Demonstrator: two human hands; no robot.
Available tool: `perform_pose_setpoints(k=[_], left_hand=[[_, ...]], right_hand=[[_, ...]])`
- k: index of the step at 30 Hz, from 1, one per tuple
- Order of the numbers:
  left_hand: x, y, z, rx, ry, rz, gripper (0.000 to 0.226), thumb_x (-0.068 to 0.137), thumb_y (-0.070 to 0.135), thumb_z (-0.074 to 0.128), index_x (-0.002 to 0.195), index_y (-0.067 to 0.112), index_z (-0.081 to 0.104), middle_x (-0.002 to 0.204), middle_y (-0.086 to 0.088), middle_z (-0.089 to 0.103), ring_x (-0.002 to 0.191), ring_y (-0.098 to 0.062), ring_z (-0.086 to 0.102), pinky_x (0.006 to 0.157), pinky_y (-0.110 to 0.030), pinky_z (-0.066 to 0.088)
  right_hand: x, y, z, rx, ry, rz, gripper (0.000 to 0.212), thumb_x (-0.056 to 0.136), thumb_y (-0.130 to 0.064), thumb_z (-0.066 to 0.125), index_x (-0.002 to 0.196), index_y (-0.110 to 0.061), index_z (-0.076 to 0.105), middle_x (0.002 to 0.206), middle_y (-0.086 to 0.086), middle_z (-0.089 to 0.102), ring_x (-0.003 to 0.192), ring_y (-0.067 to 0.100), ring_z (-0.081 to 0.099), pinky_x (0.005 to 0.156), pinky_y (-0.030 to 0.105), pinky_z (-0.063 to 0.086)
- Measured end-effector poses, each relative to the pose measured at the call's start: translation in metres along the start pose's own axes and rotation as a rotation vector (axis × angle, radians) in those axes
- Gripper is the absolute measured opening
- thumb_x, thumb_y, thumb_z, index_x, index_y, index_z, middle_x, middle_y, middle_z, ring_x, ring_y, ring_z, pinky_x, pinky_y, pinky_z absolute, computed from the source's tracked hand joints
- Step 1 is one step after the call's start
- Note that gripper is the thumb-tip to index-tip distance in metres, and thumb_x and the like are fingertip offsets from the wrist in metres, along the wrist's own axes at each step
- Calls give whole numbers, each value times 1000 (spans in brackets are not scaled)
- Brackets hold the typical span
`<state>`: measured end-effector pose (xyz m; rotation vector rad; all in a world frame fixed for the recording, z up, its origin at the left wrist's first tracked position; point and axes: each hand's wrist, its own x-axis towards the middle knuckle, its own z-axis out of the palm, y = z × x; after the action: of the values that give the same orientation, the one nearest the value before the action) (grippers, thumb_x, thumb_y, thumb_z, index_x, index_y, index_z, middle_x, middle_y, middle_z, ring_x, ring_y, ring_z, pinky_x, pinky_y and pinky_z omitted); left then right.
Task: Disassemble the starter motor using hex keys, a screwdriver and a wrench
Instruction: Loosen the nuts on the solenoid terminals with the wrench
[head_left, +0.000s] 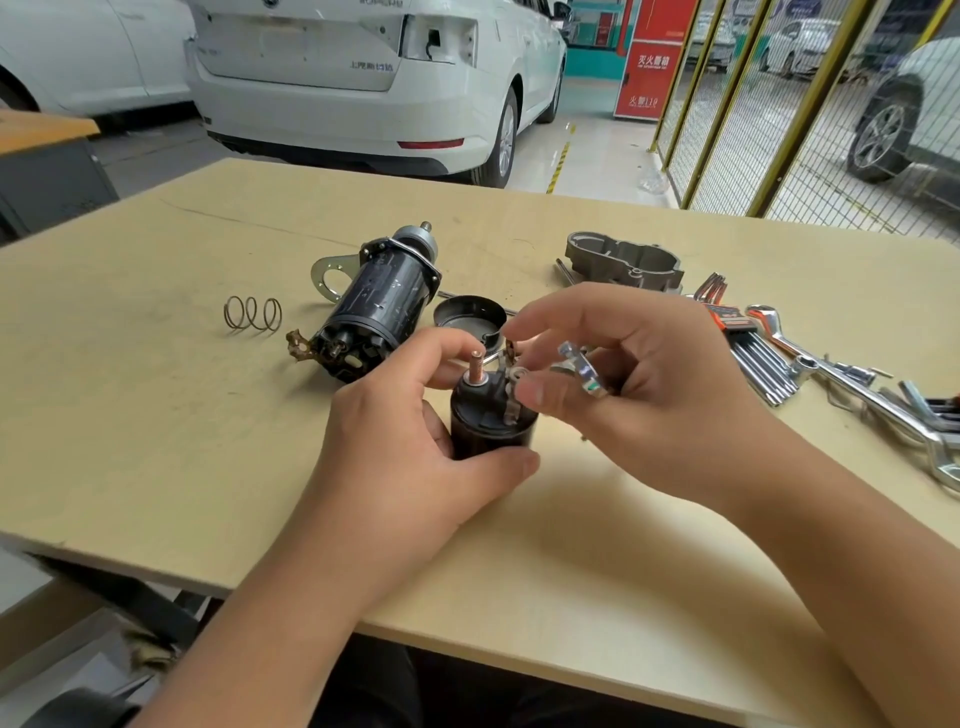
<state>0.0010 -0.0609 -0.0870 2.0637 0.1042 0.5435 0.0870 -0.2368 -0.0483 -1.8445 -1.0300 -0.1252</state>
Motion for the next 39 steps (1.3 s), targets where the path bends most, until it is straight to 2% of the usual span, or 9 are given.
perform_pose_setpoints(k=[2, 6, 11, 14, 17, 20, 25, 32, 39], left_hand=[[0, 0, 0, -1, -4, 1, 65, 51, 50, 88, 110, 49, 61, 99, 21, 69, 44, -8, 50, 52, -17, 44], [0, -1, 0, 0, 0, 7, 65, 51, 51, 87, 110, 49, 61, 96, 20, 69, 45, -8, 51, 51, -17, 44], [0, -1, 1, -10, -4, 6, 65, 51, 49, 89, 110, 48, 61, 97, 18, 70, 44, -9, 50, 52, -22, 44], [0, -1, 0, -6, -6, -1, 66, 50, 50, 89, 110, 48, 61, 98, 20, 69, 44, -9, 50, 52, -20, 44], [0, -1, 0, -11, -7, 4, 65, 51, 48, 88, 110, 47, 61, 99, 19, 70, 44, -10, 51, 52, -20, 43], [0, 0, 0, -13, -9, 7, 64, 51, 47, 89, 110, 46, 62, 97, 17, 71, 44, -11, 51, 52, -20, 42], [0, -1, 0, -22, -18, -3, 66, 49, 51, 87, 110, 48, 62, 96, 17, 70, 44, -10, 50, 53, -21, 43], [1, 0, 1, -11, -12, 6, 61, 51, 49, 86, 107, 45, 62, 95, 15, 72, 46, -13, 51, 51, -23, 43], [0, 0, 0, -1, -16, -6, 63, 51, 49, 88, 109, 47, 62, 97, 16, 71, 44, -9, 49, 52, -21, 43]], right_hand=[[-1, 1, -2, 37, -7, 4, 26, 83, -18, 78, 102, -35, 73, 84, -3, 73, 56, 9, 61, 51, 28, 51], [1, 3, 5, -19, 43, 9, 30, 74, -30, 88, 101, -23, 75, 78, -1, 71, 56, 0, 57, 56, 7, 38], [1, 3, 3, -25, 21, -26, 26, 81, -18, 82, 104, -27, 73, 79, -8, 70, 57, -1, 59, 56, 7, 40], [0, 4, -2, 14, -19, -42, 24, 85, -15, 77, 102, -32, 73, 82, -3, 71, 56, 6, 60, 51, 21, 47], [0, 4, 2, 14, 21, -39, 22, 80, -24, 83, 100, -26, 74, 77, -6, 68, 54, 0, 58, 53, 6, 38], [2, 4, 8, -78, 65, -22, 29, 75, -33, 86, 100, -24, 76, 75, -12, 68, 59, 0, 59, 57, 7, 39], [1, 3, -3, -59, -30, -75, 23, 86, -15, 76, 105, -26, 72, 82, -12, 70, 59, -1, 61, 57, 7, 41], [3, 6, 7, -101, 65, -18, 32, 76, -38, 87, 103, -26, 75, 75, -11, 66, 58, 2, 59, 57, 9, 38], [0, 5, 0, -46, -60, -92, 21, 89, -2, 74, 108, -11, 73, 80, -17, 61, 56, -7, 58, 52, 1, 34]])
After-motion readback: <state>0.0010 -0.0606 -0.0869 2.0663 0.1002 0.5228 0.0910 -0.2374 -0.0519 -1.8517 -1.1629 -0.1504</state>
